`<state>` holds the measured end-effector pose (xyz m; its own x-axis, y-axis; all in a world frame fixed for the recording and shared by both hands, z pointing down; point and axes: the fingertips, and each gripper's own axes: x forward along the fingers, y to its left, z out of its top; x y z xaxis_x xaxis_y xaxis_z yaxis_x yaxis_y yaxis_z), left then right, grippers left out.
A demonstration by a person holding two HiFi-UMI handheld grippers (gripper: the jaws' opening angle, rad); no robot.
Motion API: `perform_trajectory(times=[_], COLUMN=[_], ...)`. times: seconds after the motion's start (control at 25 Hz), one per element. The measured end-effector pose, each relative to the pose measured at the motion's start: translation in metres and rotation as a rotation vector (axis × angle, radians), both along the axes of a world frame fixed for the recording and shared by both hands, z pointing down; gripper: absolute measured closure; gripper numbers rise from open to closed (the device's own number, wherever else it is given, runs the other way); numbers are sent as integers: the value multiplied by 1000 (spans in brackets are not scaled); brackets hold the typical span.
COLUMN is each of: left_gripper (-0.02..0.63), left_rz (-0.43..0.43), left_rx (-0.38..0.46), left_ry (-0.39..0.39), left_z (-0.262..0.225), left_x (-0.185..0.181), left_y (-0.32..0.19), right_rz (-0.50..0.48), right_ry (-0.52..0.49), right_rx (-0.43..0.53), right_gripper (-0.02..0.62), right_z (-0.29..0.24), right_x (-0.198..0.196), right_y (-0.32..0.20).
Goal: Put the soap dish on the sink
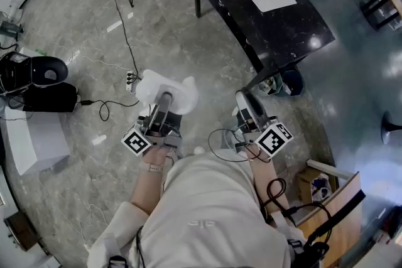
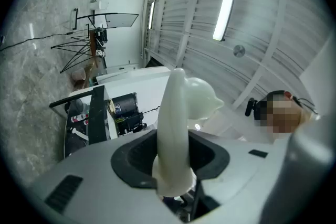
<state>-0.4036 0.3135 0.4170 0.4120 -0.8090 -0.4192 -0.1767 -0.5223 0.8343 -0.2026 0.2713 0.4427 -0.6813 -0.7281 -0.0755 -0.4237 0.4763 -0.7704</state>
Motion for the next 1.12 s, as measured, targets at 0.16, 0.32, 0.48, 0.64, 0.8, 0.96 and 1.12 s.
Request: perform_trajectory(times=[0.16, 0.32, 0.48, 0.64, 0.8, 0.96, 1.12], left_gripper=[463, 463, 463, 463, 463, 463, 463], left_rz=[5, 14, 17, 37, 43, 44, 57], left_rx=[-28, -18, -75, -87, -107, -118, -126], left_ry=[-3, -36, -26, -47, -51, -60, -95], left_z=[9, 16, 14, 6, 4, -3, -5], left_x=[24, 63, 102, 140, 170, 196, 219], left_y=[-41, -110, -166, -210, -251, -285, -310], right_rz=[2, 3, -1, -13, -7, 18, 48], right_ry=[-15, -29, -49, -68, -96, -125, -153], right_rx=[-17, -33, -85, -104, -114, -116, -126], right_gripper=[421, 420, 420, 422, 421, 421, 421], right_z=[6, 17, 25, 22, 20, 16, 17], right_x=[21, 59, 92, 117, 149, 183, 210], right_y=[-44, -113, -168, -213, -251, -281, -303])
